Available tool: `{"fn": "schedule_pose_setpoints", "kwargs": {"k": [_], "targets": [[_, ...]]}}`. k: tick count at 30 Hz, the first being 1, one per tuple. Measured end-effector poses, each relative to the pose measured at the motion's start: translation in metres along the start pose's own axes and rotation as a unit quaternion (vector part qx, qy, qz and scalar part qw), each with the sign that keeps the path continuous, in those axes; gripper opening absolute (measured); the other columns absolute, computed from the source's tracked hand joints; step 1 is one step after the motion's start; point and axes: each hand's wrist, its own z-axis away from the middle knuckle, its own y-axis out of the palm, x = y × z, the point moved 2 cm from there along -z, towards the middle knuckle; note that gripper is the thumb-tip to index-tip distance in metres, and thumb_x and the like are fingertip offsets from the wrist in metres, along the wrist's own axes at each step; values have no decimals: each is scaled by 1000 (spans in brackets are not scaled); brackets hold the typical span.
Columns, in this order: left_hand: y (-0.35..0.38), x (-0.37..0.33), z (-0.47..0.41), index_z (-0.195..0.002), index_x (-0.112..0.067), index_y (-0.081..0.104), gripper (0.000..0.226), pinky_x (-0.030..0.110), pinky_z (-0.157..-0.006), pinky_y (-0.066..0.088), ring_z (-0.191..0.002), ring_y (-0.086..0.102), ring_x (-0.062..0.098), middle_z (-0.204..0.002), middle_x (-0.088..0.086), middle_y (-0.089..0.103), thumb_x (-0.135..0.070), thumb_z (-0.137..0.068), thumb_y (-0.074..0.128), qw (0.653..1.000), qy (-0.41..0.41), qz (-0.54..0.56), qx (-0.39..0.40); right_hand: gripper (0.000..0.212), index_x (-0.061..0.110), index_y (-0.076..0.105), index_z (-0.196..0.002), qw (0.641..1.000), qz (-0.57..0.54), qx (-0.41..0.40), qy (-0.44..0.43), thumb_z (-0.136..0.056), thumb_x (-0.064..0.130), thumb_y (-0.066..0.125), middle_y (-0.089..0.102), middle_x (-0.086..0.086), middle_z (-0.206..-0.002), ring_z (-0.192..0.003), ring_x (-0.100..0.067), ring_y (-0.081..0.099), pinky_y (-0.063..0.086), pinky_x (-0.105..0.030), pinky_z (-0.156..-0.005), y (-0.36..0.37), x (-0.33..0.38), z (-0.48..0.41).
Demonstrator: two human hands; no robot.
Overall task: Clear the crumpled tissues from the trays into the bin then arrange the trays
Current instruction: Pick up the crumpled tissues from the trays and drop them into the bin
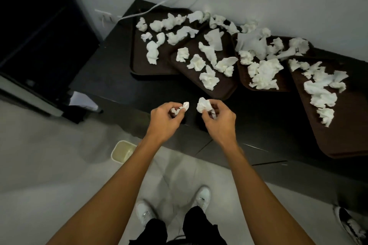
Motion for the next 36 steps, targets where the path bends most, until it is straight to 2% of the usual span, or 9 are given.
{"fn": "schedule_pose_setpoints", "kwargs": {"k": [5,15,18,20,22,27,31,34,36], "targets": [[-68,56,18,-102,-27,78,16,13,-66,48,-70,65,0,-85,-13,72,-38,-90,74,998,-47,7,-40,29,15,70,-116,998,11,44,-48,-88,11,74,71,3,-105,-90,-2,67,48,-6,-72,72,32,22],[-159,155,60,-111,-23,76,20,3,-62,43,-74,64,-1,-84,-15,68,-33,-95,70,985,-134,14,-112,32,19,67,-122,984,-2,168,-59,-91,15,74,70,6,-111,-98,-4,68,55,-12,-79,204,59,63],[-171,185,67,-119,-23,74,25,3,-63,43,-76,63,-1,-95,-8,71,-34,-98,66,978,-166,5,-127,31,20,69,-121,976,4,208,-61,-91,16,75,70,7,-111,-99,-5,68,57,-17,-83,240,54,67],[-176,207,73,-123,-24,72,28,7,-67,45,-83,64,1,-105,-7,72,-36,-99,64,972,-189,14,-139,30,18,69,-120,970,13,236,-61,-90,16,75,70,6,-110,-97,-5,68,55,-12,-81,262,49,67],[-177,228,79,-123,-24,72,28,12,-70,49,-84,64,2,-105,-9,72,-36,-99,63,966,-205,19,-157,30,16,70,-120,964,21,258,-57,-90,15,75,71,5,-110,-95,-4,68,51,-6,-77,283,42,65],[-166,286,90,-113,-25,75,20,18,-70,53,-83,65,5,-99,-9,74,-34,-96,67,949,-246,6,-198,31,17,70,-119,948,42,314,-39,-90,18,77,71,4,-109,-96,-7,69,52,-6,-74,332,-1,57],[-143,340,83,-114,-23,74,22,20,-71,52,-85,65,9,-98,-8,73,-35,-97,67,939,-273,13,-210,29,18,71,-118,938,60,339,-32,-90,24,76,72,4,-107,-95,-9,69,57,-12,-75,374,-50,53],[-122,379,76,-110,-22,74,19,24,-73,54,-83,65,10,-94,-4,72,-33,-96,68,932,-293,21,-214,27,20,71,-119,929,74,363,-7,-92,22,74,72,3,-111,-98,-11,68,55,-9,-72,402,-89,51],[-108,405,73,-108,-22,74,18,26,-74,54,-82,65,10,-92,-4,72,-33,-95,68,930,-301,22,-211,28,21,70,-120,925,87,369,-5,-92,21,75,71,1,-116,-106,-17,67,58,-17,-81,423,-114,47]]}}
